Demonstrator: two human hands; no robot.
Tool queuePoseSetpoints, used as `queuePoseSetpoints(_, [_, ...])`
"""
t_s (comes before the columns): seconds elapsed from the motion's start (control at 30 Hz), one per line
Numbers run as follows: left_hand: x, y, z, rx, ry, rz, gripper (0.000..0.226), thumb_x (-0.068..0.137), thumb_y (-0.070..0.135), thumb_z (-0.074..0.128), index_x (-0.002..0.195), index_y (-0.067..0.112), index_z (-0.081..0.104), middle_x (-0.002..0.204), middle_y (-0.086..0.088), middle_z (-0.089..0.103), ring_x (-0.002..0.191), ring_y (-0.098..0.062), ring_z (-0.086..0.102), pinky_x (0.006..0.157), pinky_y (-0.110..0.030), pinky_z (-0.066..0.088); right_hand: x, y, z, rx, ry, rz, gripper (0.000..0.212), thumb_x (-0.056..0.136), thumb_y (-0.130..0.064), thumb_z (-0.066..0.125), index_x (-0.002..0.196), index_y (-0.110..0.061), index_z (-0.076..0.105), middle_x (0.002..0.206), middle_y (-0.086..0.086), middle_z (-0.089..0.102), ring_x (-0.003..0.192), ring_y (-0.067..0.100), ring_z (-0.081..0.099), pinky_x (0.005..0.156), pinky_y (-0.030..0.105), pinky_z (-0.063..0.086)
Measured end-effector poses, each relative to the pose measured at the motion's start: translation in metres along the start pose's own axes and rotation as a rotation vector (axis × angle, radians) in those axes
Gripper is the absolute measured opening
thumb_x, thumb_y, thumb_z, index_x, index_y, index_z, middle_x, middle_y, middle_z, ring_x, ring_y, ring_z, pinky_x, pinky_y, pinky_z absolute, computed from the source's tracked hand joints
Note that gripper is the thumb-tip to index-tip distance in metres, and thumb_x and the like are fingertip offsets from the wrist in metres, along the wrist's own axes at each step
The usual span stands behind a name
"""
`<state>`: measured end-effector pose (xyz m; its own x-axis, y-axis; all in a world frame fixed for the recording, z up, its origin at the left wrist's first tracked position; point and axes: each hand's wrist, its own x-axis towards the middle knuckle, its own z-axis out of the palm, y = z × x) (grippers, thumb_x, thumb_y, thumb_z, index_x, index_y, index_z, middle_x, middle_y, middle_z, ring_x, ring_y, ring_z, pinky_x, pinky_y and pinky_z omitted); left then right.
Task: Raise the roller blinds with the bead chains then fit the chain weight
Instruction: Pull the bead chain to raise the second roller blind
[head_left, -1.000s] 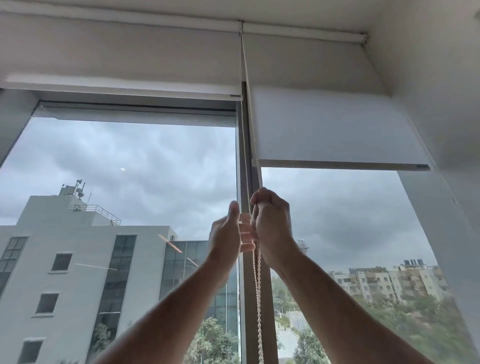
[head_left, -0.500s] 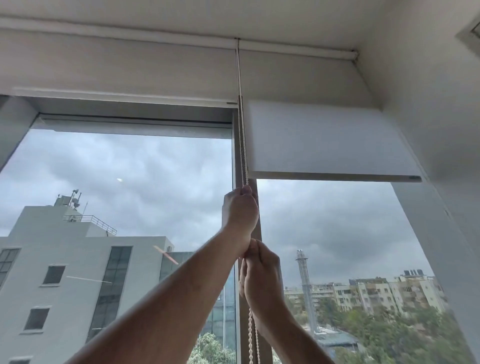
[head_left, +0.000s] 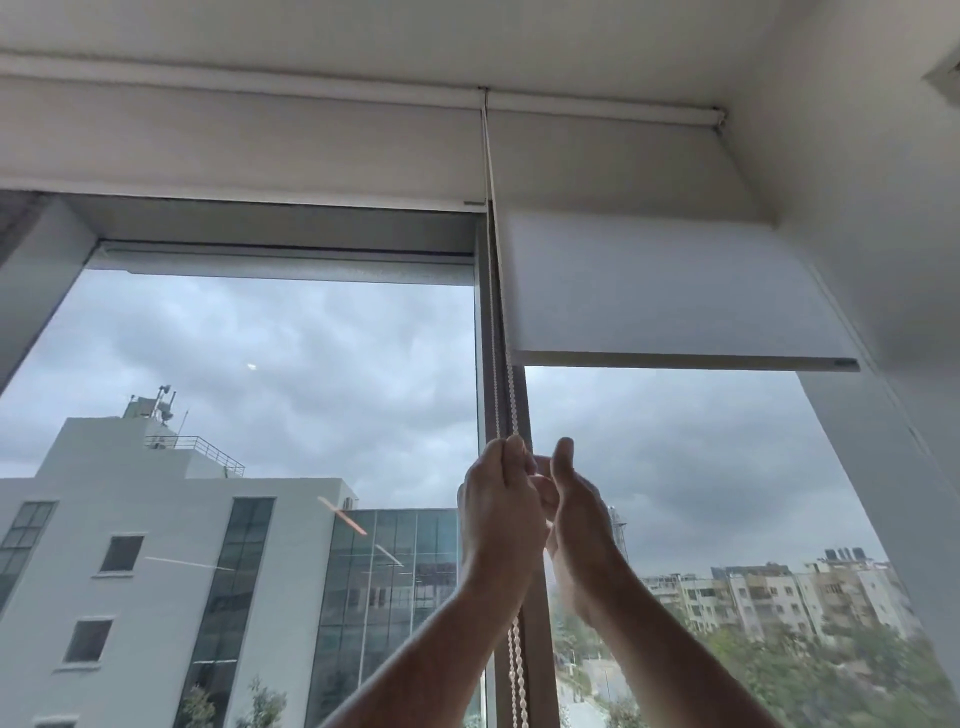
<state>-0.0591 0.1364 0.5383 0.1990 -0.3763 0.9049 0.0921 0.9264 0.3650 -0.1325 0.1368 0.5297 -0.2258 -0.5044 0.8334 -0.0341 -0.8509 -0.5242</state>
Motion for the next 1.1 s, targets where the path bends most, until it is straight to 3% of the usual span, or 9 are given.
queuePoseSetpoints(0.07, [-0.009, -0.011, -0.004, 0.001, 0.002, 0.029, 0.037, 0.102, 0.025, 0.041, 0.074, 0.022, 0.065, 0.066, 0.007, 0.069, 0.061, -0.006, 0.062, 0.053, -0.022, 0.048, 0.010, -0.015, 0.006, 0.017, 0.001, -0.007, 0.055, 0.095, -0.059, 0.039, 0.085, -0.023, 0.079, 0.080, 0.003, 0.077, 0.076, 0.013, 0.072, 0.072, 0.032, 0.050])
queuePoseSetpoints(0.13, [-0.020, -0.020, -0.006, 0.034, 0.004, 0.053, 0.037, 0.102, 0.026, 0.042, 0.072, 0.022, 0.063, 0.058, 0.013, 0.062, 0.053, -0.003, 0.054, 0.045, -0.018, 0.035, 0.018, -0.027, 0.013, 0.009, -0.039, -0.009, 0.048, 0.098, -0.052, 0.044, 0.090, -0.016, 0.076, 0.074, 0.005, 0.073, 0.072, 0.018, 0.069, 0.073, 0.034, 0.051])
queuePoseSetpoints(0.2, [-0.031, -0.026, -0.006, 0.009, -0.002, 0.063, 0.038, 0.103, 0.024, 0.042, 0.068, 0.020, 0.057, 0.052, 0.018, 0.055, 0.049, -0.002, 0.046, 0.043, -0.016, 0.031, 0.023, -0.032, 0.022, -0.009, -0.077, 0.007, 0.039, 0.103, -0.039, 0.046, 0.095, -0.010, 0.071, 0.060, 0.002, 0.066, 0.057, 0.016, 0.061, 0.061, 0.031, 0.048])
queuePoseSetpoints(0.3, [-0.035, -0.032, -0.008, -0.122, -0.029, 0.021, 0.034, 0.104, 0.027, 0.041, 0.085, 0.020, 0.068, 0.056, 0.016, 0.054, 0.048, 0.000, 0.047, 0.043, -0.009, 0.032, 0.021, -0.026, 0.029, -0.054, -0.046, 0.020, 0.028, 0.103, -0.015, 0.043, 0.097, -0.008, 0.069, 0.048, -0.004, 0.053, 0.043, 0.010, 0.049, 0.048, 0.025, 0.040])
queuePoseSetpoints(0.5, [-0.056, -0.071, -0.017, -0.104, -0.187, -0.104, 0.043, 0.104, 0.020, 0.043, 0.064, 0.027, 0.056, 0.048, 0.008, 0.047, 0.046, -0.007, 0.036, 0.044, -0.029, 0.027, -0.003, 0.011, 0.019, -0.131, -0.014, 0.025, 0.023, 0.102, -0.011, 0.047, 0.096, -0.011, 0.070, 0.053, -0.003, 0.058, 0.051, 0.012, 0.056, 0.060, 0.028, 0.047])
queuePoseSetpoints(0.6, [-0.077, -0.090, -0.024, -0.074, -0.220, -0.095, 0.038, 0.103, 0.019, 0.046, 0.072, 0.032, 0.062, 0.052, 0.006, 0.056, 0.046, -0.007, 0.041, 0.042, -0.026, 0.031, -0.020, 0.034, 0.014, -0.243, 0.004, -0.008, 0.019, 0.102, -0.009, 0.047, 0.103, -0.012, 0.066, 0.060, -0.001, 0.063, 0.054, 0.011, 0.058, 0.060, 0.026, 0.050])
queuePoseSetpoints(0.77, [-0.113, -0.117, -0.039, -0.044, -0.262, -0.133, 0.027, 0.102, 0.012, 0.049, 0.079, 0.016, 0.064, 0.051, 0.001, 0.056, 0.039, -0.004, 0.043, 0.037, -0.018, 0.036, -0.052, 0.071, -0.002, -0.389, 0.017, -0.028, 0.020, 0.102, -0.012, 0.049, 0.119, -0.016, 0.059, 0.077, 0.002, 0.068, 0.068, 0.014, 0.064, 0.069, 0.032, 0.056])
queuePoseSetpoints(0.93, [-0.149, -0.144, -0.052, -0.075, -0.323, -0.277, 0.023, 0.101, 0.016, 0.052, 0.083, 0.012, 0.066, 0.054, 0.007, 0.061, 0.042, -0.006, 0.049, 0.043, -0.028, 0.048, -0.090, 0.112, -0.025, -0.400, 0.034, 0.059, 0.023, 0.101, -0.011, 0.053, 0.111, -0.031, 0.058, 0.081, 0.003, 0.069, 0.061, 0.006, 0.060, 0.050, 0.017, 0.045])
queuePoseSetpoints(1.1, [-0.190, -0.173, -0.059, -0.083, -0.349, -0.380, 0.025, 0.100, 0.020, 0.053, 0.080, 0.012, 0.066, 0.055, 0.001, 0.064, 0.045, -0.011, 0.055, 0.045, -0.031, 0.050, -0.126, 0.151, -0.041, -0.420, 0.028, 0.095, 0.023, 0.099, -0.012, 0.057, 0.111, -0.032, 0.059, 0.080, 0.006, 0.067, 0.061, 0.006, 0.062, 0.058, 0.025, 0.056])
